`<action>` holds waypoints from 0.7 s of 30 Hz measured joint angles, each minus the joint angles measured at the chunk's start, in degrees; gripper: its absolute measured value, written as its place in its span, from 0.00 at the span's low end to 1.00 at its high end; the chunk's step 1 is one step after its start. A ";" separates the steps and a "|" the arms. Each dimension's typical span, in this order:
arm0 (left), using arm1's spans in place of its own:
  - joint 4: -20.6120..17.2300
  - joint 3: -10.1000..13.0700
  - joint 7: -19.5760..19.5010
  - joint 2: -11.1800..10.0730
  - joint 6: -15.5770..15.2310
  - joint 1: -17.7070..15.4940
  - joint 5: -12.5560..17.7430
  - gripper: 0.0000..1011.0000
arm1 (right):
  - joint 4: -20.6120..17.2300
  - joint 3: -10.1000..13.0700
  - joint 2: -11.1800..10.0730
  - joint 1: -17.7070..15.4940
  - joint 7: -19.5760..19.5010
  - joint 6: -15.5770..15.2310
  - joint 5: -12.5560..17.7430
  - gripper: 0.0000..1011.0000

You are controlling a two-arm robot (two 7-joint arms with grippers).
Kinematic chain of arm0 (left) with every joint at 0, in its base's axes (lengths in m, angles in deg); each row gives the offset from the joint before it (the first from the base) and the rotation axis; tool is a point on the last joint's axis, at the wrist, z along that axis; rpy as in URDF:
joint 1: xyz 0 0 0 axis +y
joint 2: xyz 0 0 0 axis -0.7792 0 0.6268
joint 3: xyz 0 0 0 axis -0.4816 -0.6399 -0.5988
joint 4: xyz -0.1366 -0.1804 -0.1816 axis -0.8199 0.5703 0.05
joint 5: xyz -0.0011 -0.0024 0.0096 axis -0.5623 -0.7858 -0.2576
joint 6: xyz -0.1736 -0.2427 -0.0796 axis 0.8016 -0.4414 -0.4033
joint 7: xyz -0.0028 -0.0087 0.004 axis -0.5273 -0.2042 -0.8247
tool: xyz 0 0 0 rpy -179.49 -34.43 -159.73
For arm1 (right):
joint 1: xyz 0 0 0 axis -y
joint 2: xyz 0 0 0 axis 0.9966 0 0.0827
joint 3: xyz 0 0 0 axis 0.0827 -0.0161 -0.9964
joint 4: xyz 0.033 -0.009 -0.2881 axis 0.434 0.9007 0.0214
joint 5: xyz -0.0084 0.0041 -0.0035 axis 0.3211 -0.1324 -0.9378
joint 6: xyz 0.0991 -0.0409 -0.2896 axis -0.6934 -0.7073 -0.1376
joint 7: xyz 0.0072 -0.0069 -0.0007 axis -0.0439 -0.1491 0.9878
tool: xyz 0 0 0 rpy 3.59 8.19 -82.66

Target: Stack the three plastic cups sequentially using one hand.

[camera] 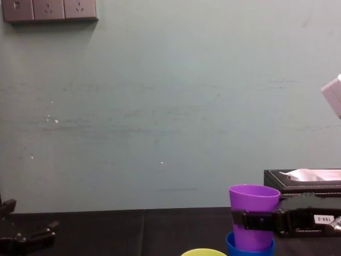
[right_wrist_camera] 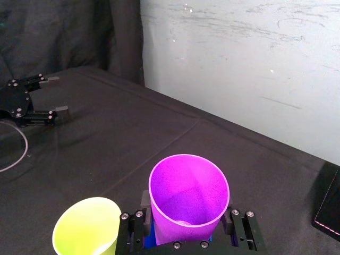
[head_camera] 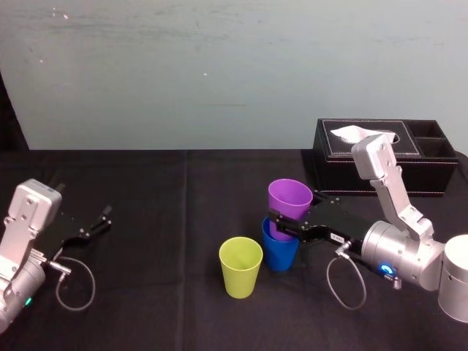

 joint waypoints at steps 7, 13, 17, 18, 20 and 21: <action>0.00 0.00 0.00 0.00 0.00 0.00 0.00 0.99 | -0.03 0.03 -0.01 0.00 0.01 0.00 0.00 0.73; 0.00 0.00 0.00 0.00 0.00 0.00 0.00 0.99 | -0.12 0.06 -0.04 0.00 0.01 -0.01 0.01 0.79; 0.00 0.00 0.00 0.00 0.00 0.00 0.00 0.99 | -0.17 0.09 -0.05 -0.02 0.00 -0.02 0.03 0.91; 0.00 0.00 0.00 0.00 0.00 0.00 0.00 0.99 | -0.17 0.10 -0.05 -0.03 0.00 -0.03 0.03 0.92; 0.00 0.00 0.00 0.00 0.00 0.00 0.00 0.99 | -0.18 0.11 -0.05 -0.03 0.00 -0.03 0.03 0.96; 0.00 0.00 0.00 0.00 0.00 0.00 0.00 0.99 | -0.18 0.12 -0.05 -0.03 -0.01 -0.03 0.03 0.99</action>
